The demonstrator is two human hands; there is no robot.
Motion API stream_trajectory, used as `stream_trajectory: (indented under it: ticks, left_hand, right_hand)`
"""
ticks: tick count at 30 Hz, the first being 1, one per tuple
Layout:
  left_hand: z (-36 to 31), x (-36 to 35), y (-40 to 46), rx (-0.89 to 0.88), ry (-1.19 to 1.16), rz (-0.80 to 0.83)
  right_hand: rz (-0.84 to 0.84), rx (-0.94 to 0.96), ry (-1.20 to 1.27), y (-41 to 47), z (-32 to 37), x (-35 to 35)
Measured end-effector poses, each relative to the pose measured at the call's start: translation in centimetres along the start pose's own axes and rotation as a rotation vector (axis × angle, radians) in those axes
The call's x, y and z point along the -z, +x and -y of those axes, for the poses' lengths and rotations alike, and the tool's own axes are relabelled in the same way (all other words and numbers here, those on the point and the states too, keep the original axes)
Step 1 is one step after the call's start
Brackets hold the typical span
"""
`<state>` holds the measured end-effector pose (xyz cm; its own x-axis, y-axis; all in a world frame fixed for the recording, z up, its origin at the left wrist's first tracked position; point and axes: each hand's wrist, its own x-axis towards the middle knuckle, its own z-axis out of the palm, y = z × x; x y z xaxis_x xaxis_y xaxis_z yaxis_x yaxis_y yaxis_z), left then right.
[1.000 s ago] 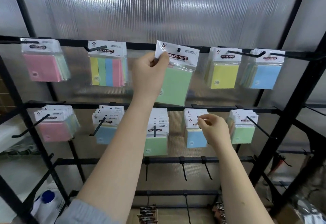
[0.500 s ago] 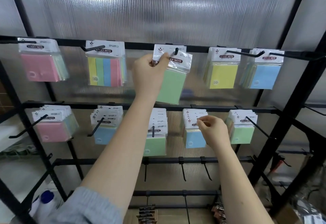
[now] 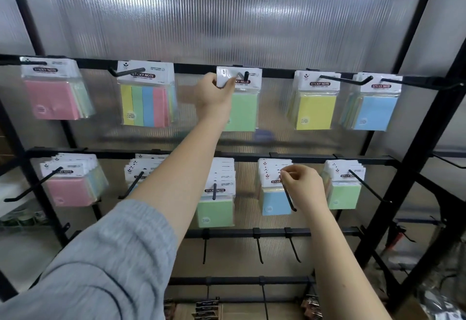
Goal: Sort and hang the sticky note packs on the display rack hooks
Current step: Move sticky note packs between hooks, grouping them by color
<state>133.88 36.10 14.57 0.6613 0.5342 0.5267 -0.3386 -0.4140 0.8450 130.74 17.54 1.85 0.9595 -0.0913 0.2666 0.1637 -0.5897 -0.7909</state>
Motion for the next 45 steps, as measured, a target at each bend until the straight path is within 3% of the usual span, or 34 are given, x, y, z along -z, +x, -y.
stream_trajectory:
  ticks: [10,17,23,32,45]
  left_hand:
    - [0.9,0.6,-1.0,0.095,-0.053,-0.069]
    - [4.2,2.7,-4.1,0.179,0.087,0.1]
    - [6.6,5.1,-7.1,0.271,0.101,0.108]
    - [9.0,7.9,-9.3,0.338,0.146,0.051]
    - [10.7,9.0,-11.2,0.4,0.226,0.088]
  right_hand:
    - [-0.084,-0.108,0.1,0.5,-1.7,-0.1]
    - [-0.066,-0.346,0.34,1.2,-4.6,-1.1]
    - [0.025,-0.401,0.403,1.4,-5.6,-2.7]
    - [-0.15,-0.45,0.415,1.0,-5.6,-3.5]
    - [0.011,-0.488,0.483,0.1,-5.4,-3.2]
